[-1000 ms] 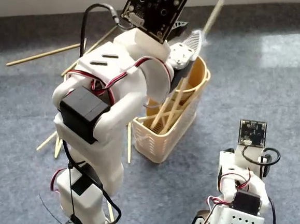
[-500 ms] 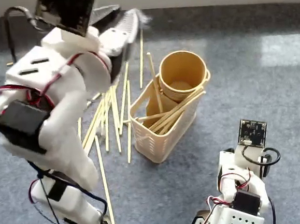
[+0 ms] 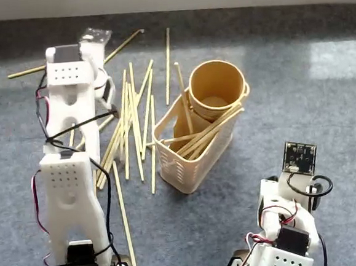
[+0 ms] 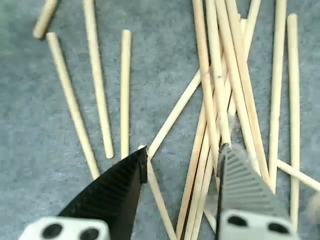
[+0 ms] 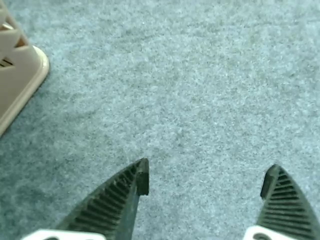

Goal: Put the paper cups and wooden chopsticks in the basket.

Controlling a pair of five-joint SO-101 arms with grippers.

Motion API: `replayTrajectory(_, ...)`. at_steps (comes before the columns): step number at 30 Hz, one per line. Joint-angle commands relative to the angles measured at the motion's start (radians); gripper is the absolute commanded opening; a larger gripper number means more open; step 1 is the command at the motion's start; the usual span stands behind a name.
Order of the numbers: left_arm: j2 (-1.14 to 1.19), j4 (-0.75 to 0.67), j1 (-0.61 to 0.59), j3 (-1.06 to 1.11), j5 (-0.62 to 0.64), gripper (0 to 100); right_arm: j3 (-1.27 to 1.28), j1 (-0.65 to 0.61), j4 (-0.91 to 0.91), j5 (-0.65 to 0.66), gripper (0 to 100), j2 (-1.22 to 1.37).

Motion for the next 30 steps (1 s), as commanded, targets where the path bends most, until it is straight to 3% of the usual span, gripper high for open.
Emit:
replayTrajectory(1,0.096,-0.02,0.061,-0.145,-0.012,25,0.076,0.005,-0.019,0.011,34.7,-0.008)
replayTrajectory(8,0.277,-0.014,0.091,-0.397,0.023,25,0.076,0.005,-0.019,0.011,34.7,-0.008)
replayTrajectory(14,0.383,-0.017,0.097,-0.453,0.023,25,0.076,0.005,-0.019,0.011,34.7,-0.008)
replayTrajectory(17,0.41,-0.017,0.097,-0.453,0.021,14,0.076,0.005,-0.019,0.011,34.7,-0.008)
replayTrajectory(19,0.41,-0.02,0.097,-0.453,0.018,2,0.076,0.005,-0.019,0.011,34.7,-0.008)
replayTrajectory(20,0.409,-0.018,0.097,-0.456,0.02,0,0.076,0.005,-0.019,0.011,34.7,-0.008)
replayTrajectory(30,0.199,0.018,0.107,-0.72,0.025,0,0.076,0.005,-0.019,0.011,34.7,-0.008)
